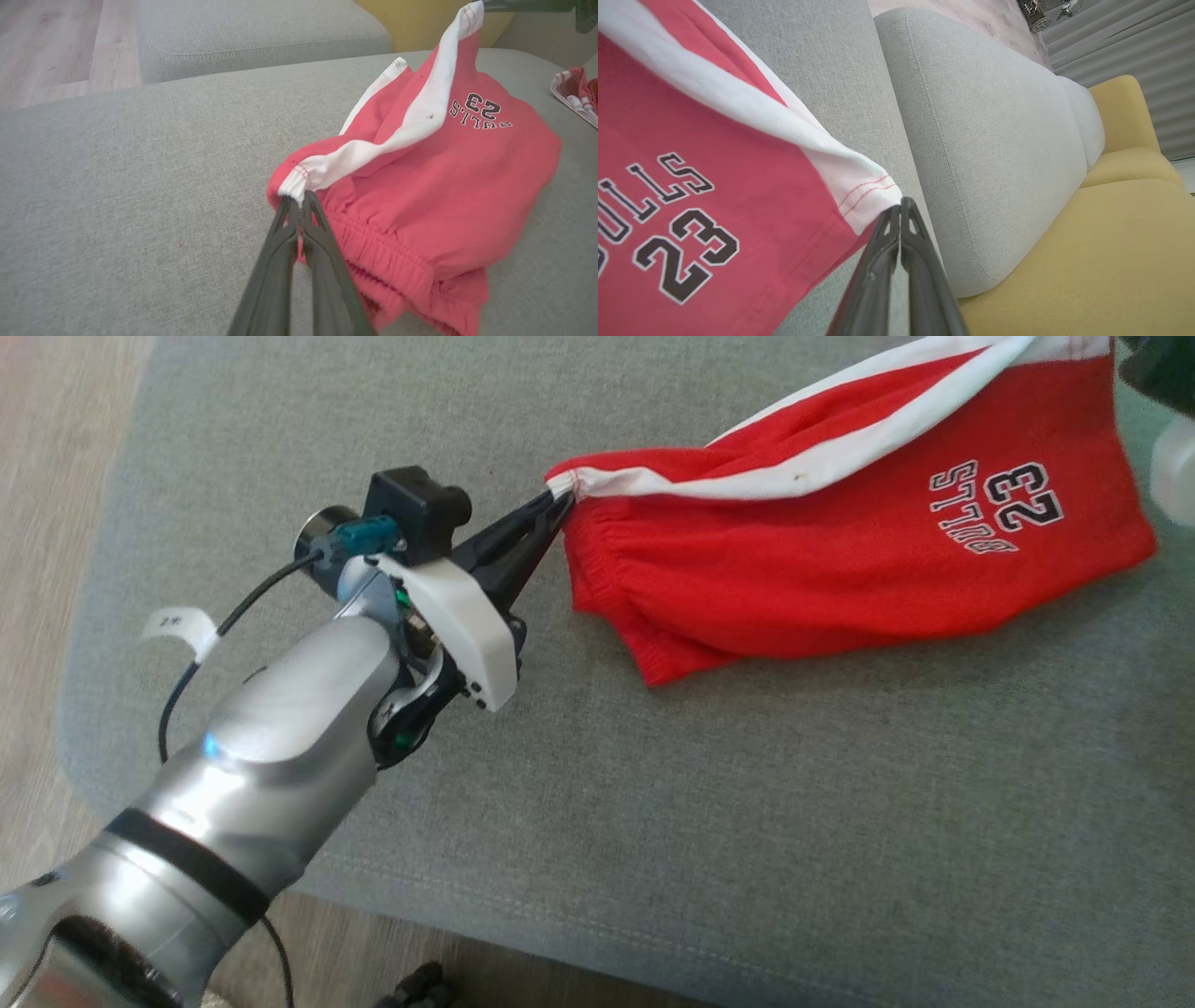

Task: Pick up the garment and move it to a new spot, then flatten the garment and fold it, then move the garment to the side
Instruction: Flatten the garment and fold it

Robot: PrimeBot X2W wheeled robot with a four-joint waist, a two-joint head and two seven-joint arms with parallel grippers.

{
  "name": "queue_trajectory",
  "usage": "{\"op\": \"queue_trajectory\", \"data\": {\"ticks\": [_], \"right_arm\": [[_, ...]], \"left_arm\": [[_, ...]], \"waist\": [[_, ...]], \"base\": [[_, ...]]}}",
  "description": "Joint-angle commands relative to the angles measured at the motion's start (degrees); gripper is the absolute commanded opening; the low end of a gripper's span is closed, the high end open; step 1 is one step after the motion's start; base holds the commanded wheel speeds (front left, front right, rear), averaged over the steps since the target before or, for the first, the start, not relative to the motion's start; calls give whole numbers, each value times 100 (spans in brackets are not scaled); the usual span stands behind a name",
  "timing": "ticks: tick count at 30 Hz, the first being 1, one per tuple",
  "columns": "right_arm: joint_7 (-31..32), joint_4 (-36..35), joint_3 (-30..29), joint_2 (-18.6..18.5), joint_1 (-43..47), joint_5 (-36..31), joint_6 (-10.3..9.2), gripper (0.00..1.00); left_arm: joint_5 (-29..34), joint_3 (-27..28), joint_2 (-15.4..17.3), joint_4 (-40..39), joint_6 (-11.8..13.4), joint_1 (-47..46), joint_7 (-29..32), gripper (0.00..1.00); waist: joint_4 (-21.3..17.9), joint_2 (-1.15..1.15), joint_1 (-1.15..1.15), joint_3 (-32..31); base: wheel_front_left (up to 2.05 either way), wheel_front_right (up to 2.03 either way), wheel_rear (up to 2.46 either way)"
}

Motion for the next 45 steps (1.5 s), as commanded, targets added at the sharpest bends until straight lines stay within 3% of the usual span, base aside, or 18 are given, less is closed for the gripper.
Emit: {"op": "queue_trajectory", "data": {"ticks": [1,21,22,23,24,33,37,45], "right_arm": [[27,-3,-78,-50,-89,-16,11,0],[3,732,-78,148,-438,60,11,0],[-4,763,-78,169,-460,79,11,0],[-23,791,-78,190,-488,92,11,100],[-15,849,-78,215,-528,123,11,100],[-273,1379,-78,511,-686,527,11,100],[-742,1865,-334,729,-711,1022,11,100],[-1829,2625,-1097,1397,-132,1364,11,100]], "left_arm": [[-77,162,124,-16,-24,-313,-74,0],[-444,-303,-83,345,-37,-675,-245,0],[-454,-311,-86,365,-37,-690,-246,4],[-457,-278,-91,403,-37,-709,-247,60],[-453,-233,-103,443,-37,-721,-248,100],[-293,355,-59,575,-29,-615,-249,100],[-155,939,13,459,63,-440,-249,100],[195,2479,136,-166,439,246,-250,100]], "waist": [[46,0,-1,80],[193,0,-1,358],[192,0,-1,371],[191,0,-1,385],[184,0,-1,396],[-101,0,-1,297],[-297,0,-1,118],[-808,0,-1,-542]], "base": [[0,0,0],[0,0,0],[0,0,0],[0,0,0],[0,0,0],[0,0,0],[0,0,0],[0,0,0]]}}
